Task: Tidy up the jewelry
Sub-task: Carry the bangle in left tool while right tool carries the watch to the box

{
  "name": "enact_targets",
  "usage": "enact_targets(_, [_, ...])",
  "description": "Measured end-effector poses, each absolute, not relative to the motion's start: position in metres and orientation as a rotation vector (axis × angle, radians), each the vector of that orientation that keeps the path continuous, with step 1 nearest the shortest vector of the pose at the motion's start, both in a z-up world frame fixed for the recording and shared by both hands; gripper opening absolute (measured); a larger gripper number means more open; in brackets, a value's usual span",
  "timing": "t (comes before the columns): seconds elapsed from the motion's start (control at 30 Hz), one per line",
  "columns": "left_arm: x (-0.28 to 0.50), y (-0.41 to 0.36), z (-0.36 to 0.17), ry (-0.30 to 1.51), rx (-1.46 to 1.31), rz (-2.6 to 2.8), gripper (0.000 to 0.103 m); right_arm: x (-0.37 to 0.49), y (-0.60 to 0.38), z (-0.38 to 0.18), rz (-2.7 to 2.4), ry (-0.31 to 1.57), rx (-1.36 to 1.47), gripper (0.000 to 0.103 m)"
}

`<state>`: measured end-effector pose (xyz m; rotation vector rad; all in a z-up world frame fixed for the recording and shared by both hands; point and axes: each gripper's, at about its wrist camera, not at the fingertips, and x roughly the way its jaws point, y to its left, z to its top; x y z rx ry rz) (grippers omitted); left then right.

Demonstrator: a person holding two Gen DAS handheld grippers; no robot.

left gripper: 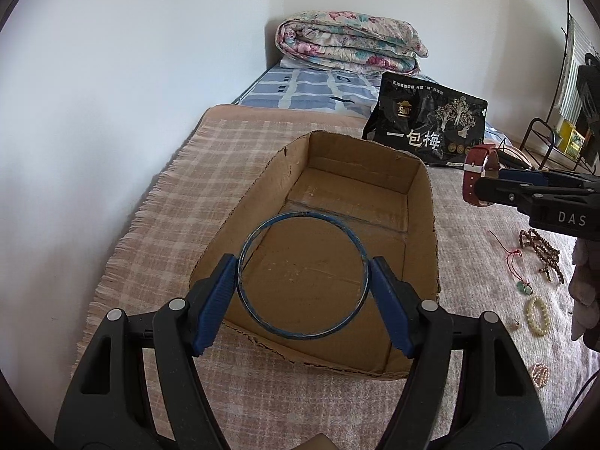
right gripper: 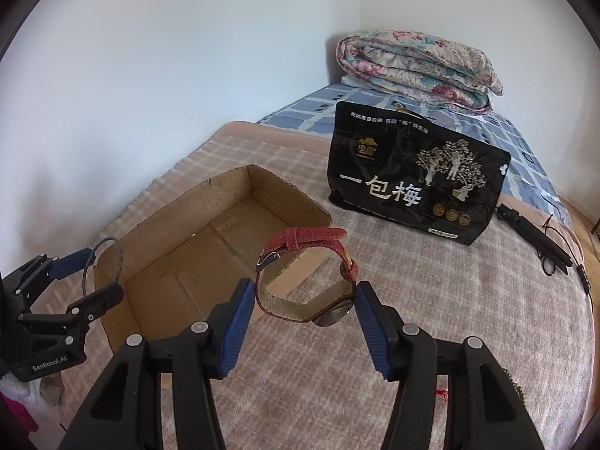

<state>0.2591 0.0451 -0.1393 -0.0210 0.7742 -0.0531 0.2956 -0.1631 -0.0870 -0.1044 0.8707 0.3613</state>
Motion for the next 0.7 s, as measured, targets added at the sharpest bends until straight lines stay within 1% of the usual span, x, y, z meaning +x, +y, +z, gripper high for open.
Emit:
enact_targets(0.6, [0.268,0.049,-0.150,0.797,-0.008,-0.049,0.073,0.325,-0.119,-0.118,0.417,0.913,-0.074,0.058])
enact_targets(0.67, [0.267,0.049,-0.150,0.797,-0.008,-0.051,0.073,0.325,-0.117,-0.119,0.413,0.912,-0.080,0.059])
enact_targets(0.7, [0.267,0.049,-0.150,0.796,-0.005,-0.052,0.073,0.324,-0.117,-0.118,0.406,0.907,-0.085,0.065])
